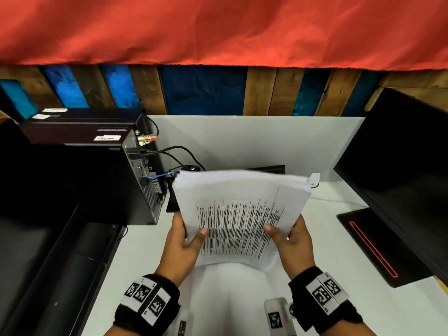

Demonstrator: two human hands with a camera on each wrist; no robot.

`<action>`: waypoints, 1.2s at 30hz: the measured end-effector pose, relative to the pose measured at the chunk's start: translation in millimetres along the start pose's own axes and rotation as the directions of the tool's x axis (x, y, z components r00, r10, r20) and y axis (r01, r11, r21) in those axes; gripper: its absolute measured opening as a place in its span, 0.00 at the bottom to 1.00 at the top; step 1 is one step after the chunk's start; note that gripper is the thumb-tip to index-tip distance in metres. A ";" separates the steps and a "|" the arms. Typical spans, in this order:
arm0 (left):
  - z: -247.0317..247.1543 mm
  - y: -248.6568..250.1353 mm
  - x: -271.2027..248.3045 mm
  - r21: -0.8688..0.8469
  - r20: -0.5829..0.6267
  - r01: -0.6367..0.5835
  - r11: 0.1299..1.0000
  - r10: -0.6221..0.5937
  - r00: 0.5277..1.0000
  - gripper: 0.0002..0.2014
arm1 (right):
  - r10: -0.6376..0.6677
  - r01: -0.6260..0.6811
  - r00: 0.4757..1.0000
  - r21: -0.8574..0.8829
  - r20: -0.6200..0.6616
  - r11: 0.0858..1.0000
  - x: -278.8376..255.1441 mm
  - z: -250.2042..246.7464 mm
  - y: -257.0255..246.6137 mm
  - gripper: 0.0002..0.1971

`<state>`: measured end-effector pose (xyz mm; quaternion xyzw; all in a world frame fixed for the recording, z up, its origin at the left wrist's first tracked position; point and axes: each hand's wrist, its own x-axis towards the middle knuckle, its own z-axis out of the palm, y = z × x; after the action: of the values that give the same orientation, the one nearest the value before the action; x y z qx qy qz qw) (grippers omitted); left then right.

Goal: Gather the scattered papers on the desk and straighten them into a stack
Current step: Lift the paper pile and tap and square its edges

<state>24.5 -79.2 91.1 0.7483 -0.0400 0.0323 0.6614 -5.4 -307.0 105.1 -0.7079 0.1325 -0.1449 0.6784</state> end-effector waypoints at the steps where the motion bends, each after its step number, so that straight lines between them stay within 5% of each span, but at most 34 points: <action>1: 0.5 0.0 -0.6 -0.001 0.008 0.000 1.000 0.000 1.000 0.25 | 0.012 -0.012 1.000 -0.002 -0.001 1.000 -0.5 0.3 1.9 0.23; 10: 7.2 25.2 0.9 -0.037 -0.064 -0.060 0.998 0.057 0.996 0.24 | -0.075 0.079 0.994 0.057 -0.076 0.995 -0.2 7.8 -13.9 0.21; 14: 5.7 35.7 0.2 -0.044 -0.096 -0.125 0.991 0.120 0.988 0.31 | -0.185 0.191 0.979 0.064 -0.090 0.980 -6.0 8.6 -23.3 0.35; 17: 8.6 43.7 -3.5 -0.048 -0.153 -0.234 0.971 0.224 0.963 0.44 | -0.435 0.419 0.893 -0.145 -0.110 0.896 -11.3 11.5 -30.4 0.47; 20: 10.6 50.1 -5.1 0.186 -0.124 -0.408 0.894 0.434 0.892 0.41 | -0.594 0.554 0.804 -0.364 0.002 0.749 -15.8 13.4 -37.2 0.34; 23: 9.8 56.0 -3.1 0.305 -0.090 -0.445 0.842 0.491 0.867 0.31 | -0.567 0.538 0.822 -0.401 0.054 0.742 -18.7 15.9 -43.9 0.23; 27: 6.5 56.0 -1.0 0.256 -0.094 -0.444 0.858 0.480 0.872 0.34 | -0.552 0.512 0.834 -0.386 0.011 0.767 -14.0 14.1 -45.3 0.24; 32: 8.6 41.1 -7.0 -0.083 -0.141 -0.225 0.971 0.212 0.967 0.43 | -0.426 0.399 0.902 -0.253 -0.064 0.882 -16.7 11.6 -43.4 0.33; 34: 8.7 30.3 -9.4 -0.123 -0.101 -0.128 0.984 0.116 0.988 0.36 | -0.292 0.288 0.953 -0.063 -0.080 0.956 -16.9 10.9 -35.5 0.41; 36: 10.6 23.2 -13.4 -0.134 -0.075 -0.062 0.989 0.052 0.996 0.30 | -0.194 0.195 0.980 0.018 -0.040 0.981 -16.1 9.8 -25.7 0.35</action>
<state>8.7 -92.3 111.3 0.6983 -0.0400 0.0752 0.7108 -16.7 -290.7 130.0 -0.7073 0.0739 -0.2252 0.6660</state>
